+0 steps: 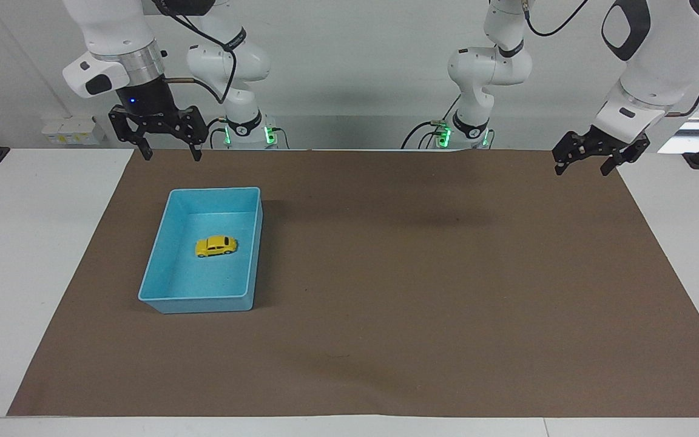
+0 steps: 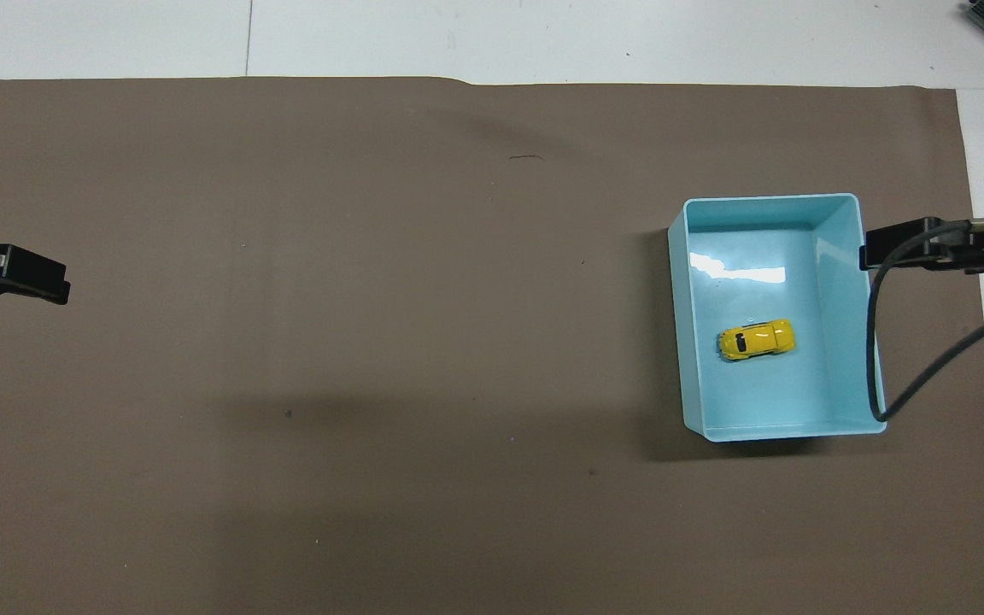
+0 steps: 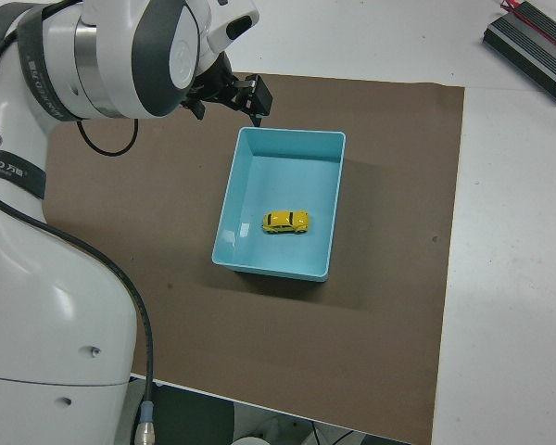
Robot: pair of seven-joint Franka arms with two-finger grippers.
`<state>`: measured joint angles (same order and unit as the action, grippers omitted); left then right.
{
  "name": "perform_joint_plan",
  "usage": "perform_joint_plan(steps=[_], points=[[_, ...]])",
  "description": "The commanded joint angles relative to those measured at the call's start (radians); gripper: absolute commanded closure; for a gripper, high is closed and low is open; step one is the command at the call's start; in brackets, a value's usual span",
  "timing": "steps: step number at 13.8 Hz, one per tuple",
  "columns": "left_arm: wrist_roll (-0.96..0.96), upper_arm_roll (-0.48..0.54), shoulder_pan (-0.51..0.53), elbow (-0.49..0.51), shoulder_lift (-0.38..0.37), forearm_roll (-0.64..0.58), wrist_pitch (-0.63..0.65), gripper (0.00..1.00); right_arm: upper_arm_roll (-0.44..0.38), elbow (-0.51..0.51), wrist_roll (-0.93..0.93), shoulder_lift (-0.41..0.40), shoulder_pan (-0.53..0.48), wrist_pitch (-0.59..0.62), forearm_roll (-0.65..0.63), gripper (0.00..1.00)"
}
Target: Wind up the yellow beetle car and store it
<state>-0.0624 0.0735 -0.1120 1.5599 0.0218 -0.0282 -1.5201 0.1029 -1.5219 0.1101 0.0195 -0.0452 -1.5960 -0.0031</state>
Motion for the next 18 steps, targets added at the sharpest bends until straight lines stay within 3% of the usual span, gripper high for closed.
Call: perform_joint_plan(steps=[1,18], points=[[0.004,-0.011,0.018,-0.014,0.003,0.014,0.017,0.0,0.004,0.016,0.036,0.0,-0.004,0.043,-0.009,0.0],[0.004,-0.011,0.018,-0.014,0.003,0.014,0.017,0.0,-0.008,0.026,0.045,0.005,-0.015,0.027,0.034,0.0]])
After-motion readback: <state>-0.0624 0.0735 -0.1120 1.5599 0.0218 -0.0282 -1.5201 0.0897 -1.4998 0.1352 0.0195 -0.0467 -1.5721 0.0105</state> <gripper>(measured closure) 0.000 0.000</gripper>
